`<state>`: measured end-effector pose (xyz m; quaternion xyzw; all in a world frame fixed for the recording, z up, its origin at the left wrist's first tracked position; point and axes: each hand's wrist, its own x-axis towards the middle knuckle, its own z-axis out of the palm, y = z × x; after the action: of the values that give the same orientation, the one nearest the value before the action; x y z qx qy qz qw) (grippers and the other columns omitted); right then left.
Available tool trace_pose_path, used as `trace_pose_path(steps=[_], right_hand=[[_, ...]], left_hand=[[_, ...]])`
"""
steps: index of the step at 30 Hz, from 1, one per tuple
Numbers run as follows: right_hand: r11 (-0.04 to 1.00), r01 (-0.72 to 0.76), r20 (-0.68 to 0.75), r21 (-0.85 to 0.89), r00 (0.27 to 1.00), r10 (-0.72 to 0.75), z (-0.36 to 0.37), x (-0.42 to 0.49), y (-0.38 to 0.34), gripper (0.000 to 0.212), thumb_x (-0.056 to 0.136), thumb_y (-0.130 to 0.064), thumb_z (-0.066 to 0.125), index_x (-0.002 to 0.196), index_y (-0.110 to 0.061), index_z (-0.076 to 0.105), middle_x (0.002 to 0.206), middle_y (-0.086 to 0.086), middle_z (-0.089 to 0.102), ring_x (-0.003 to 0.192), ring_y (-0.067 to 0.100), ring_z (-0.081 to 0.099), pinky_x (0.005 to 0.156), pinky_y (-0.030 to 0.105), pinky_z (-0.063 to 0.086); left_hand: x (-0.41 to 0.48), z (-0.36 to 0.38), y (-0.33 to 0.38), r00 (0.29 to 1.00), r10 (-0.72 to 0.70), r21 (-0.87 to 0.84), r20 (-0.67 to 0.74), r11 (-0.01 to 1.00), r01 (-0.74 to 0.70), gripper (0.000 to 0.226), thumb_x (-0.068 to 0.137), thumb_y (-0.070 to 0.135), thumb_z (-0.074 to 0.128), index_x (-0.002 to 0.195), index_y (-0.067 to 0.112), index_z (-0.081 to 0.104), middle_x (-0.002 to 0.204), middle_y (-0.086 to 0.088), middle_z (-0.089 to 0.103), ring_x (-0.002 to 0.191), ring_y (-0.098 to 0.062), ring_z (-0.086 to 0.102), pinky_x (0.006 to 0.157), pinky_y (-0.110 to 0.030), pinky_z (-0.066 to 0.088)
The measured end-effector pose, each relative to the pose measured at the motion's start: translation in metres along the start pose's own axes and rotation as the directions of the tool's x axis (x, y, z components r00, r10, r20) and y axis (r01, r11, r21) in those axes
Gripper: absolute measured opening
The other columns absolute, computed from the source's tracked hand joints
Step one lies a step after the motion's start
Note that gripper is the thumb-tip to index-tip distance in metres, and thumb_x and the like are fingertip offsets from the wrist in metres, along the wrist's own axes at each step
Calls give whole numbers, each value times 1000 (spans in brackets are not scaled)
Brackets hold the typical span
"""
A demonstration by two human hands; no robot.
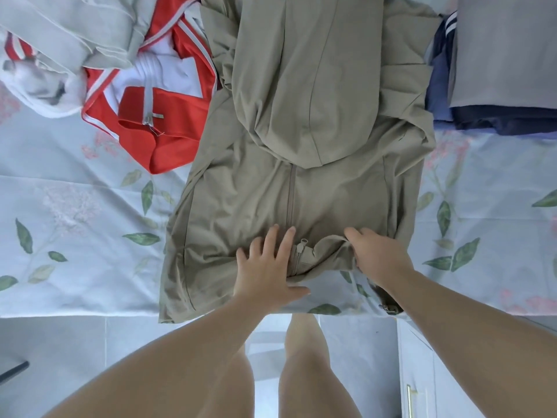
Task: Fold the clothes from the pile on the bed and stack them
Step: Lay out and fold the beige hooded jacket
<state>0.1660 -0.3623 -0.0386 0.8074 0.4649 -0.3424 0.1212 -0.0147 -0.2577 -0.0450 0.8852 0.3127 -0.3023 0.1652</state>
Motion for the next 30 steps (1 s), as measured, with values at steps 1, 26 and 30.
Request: trace_pose_path(steps=[1, 26, 30], right_hand=[[1000, 0, -2, -2, 1000, 0, 1, 1, 0, 21, 90, -4, 39, 104, -18, 34, 100, 4, 50, 86, 31, 59, 62, 32, 36], [956, -275, -117, -106, 958, 262, -108, 8, 21, 14, 88, -5, 47, 96, -16, 50, 100, 7, 52, 86, 27, 54, 67, 31, 36], [813, -390, -222, 433, 828, 516, -111, 32, 40, 18, 91, -3, 36, 101, -17, 39, 87, 13, 51, 80, 31, 48, 62, 32, 34]], left_hand=[[0, 6, 7, 1000, -19, 50, -4, 999, 19, 115, 68, 72, 58, 148, 28, -11, 157, -4, 5, 132, -28, 28, 103, -51, 32], [64, -162, -61, 970, -242, 202, 1, 950, 237, 33, 91, 2, 41, 119, 9, 57, 119, -12, 59, 111, -33, 57, 79, -35, 45], [91, -183, -76, 922, -381, -583, -64, 764, 275, 39, 79, 4, 34, 112, 17, 52, 99, -22, 64, 86, -41, 65, 77, -46, 55]])
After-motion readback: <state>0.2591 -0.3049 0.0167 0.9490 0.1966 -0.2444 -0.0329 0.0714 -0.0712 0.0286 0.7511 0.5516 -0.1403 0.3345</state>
